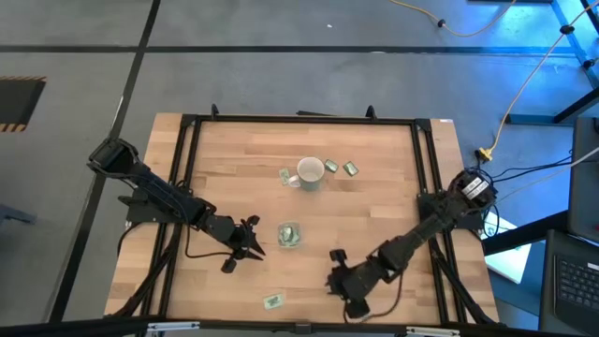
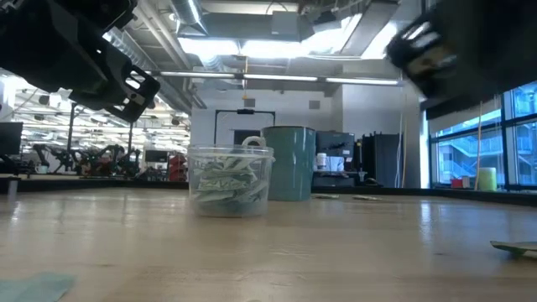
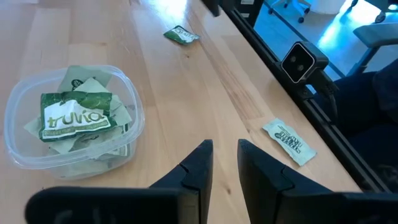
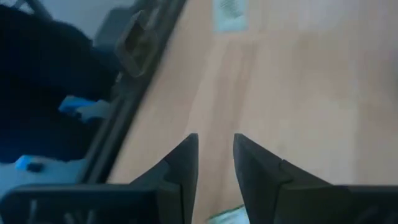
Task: Pick and place Stevia / Truvia into bins
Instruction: Put the green stevia packet into the transparent bin, then put the white stevia packet into the transparent bin
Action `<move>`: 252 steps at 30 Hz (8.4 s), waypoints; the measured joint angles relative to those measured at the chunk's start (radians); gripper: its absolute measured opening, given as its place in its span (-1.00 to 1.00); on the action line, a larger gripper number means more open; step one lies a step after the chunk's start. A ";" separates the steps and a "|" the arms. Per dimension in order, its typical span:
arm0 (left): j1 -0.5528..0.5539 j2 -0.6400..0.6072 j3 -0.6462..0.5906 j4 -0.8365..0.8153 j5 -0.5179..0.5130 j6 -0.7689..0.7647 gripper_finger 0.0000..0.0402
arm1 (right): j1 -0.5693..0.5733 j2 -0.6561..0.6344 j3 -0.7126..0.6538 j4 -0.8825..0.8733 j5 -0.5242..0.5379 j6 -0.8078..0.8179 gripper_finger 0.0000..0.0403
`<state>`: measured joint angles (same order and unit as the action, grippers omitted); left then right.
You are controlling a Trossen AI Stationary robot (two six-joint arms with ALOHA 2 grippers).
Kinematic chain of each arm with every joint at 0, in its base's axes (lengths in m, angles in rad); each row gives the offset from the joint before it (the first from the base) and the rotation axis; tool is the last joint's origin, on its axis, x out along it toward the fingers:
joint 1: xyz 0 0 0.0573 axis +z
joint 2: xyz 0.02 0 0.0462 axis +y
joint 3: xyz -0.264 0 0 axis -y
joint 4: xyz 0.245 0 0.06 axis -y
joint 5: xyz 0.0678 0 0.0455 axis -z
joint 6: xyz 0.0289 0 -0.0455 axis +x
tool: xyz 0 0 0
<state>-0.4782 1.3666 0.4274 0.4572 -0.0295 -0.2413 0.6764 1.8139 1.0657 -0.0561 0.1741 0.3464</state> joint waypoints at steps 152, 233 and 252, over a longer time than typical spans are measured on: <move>-0.146 0.144 0.278 -0.100 0.074 0.334 -0.43 | -0.050 -0.077 0.172 -0.273 0.454 0.086 -0.30; 0.153 0.322 0.566 -0.676 -0.231 0.044 -0.98 | -0.050 -0.076 0.173 -0.465 0.451 0.114 -0.30; 0.153 0.319 0.567 -0.747 -0.238 -0.009 -0.75 | -0.051 -0.090 0.173 -0.533 0.450 0.141 -0.30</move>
<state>-0.3252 1.6852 0.9943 -0.2898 -0.2679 -0.2507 0.6255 1.7240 1.2385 -0.5891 0.6240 0.4875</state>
